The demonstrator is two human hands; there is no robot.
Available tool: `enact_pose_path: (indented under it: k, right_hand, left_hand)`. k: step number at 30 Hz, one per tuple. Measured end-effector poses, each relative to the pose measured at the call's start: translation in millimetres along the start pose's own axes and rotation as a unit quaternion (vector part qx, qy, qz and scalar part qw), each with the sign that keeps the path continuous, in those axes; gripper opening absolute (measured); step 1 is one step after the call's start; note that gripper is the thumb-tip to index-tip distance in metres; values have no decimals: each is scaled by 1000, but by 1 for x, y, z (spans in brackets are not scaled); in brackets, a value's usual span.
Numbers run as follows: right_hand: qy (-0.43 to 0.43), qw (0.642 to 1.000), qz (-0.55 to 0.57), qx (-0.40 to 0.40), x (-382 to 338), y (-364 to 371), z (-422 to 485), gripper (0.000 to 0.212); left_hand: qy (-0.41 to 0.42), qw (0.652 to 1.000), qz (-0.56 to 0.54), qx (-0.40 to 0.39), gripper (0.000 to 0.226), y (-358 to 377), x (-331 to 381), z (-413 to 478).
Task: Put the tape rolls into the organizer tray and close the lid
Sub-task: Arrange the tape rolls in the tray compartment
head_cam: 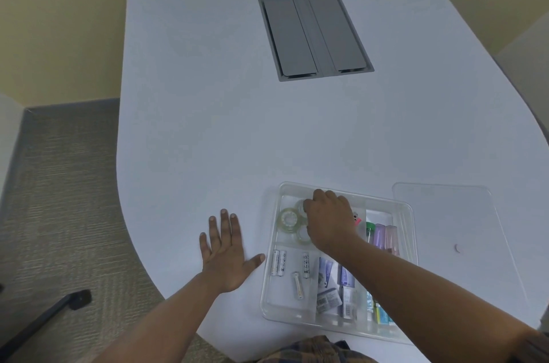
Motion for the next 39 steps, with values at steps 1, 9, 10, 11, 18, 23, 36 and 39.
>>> enact_pose_path:
  k: [1, 9, 10, 11, 18, 23, 36, 39]
  right_hand:
    - [-1, 1000, -7, -7, 0, 1, 0, 20]
    - [-4, 997, -69, -16, -3, 2, -2, 10]
    - [-9, 997, -74, -17, -4, 2, -3, 10]
    - [-15, 997, -76, -18, -5, 2, -3, 9]
    - [-3, 997, -72, -33, -10, -2, -7, 6]
    - [1, 998, -62, -20, -13, -6, -8, 16]
    - [5, 995, -75, 63, 0, -38, 11, 12]
    - [6, 994, -73, 77, 3, -43, 14, 19]
  left_hand:
    - [0, 1000, -2, 1, 108, 0, 0, 0]
    - [-1, 1000, -2, -2, 108, -1, 1, 0]
    - [-2, 1000, -2, -3, 108, -1, 1, 0]
    - [-2, 1000, -2, -4, 107, -1, 1, -1]
    - [-1, 1000, -2, -5, 107, -2, 2, -1]
    - [0, 1000, -1, 0, 107, -1, 2, 0]
    - [5, 1000, 2, 0, 108, 0, 0, 1]
    - [4, 1000, 2, 2, 108, 0, 1, 0]
Point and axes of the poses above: each hand's wrist, its own z-axis towards the middle knuckle, its own y-axis out of the palm, x = y × z, the point moved 10 cm from there along z, towards the middle knuckle, and after that the axes turned 7 degrees about x, right-handed, at the moved point
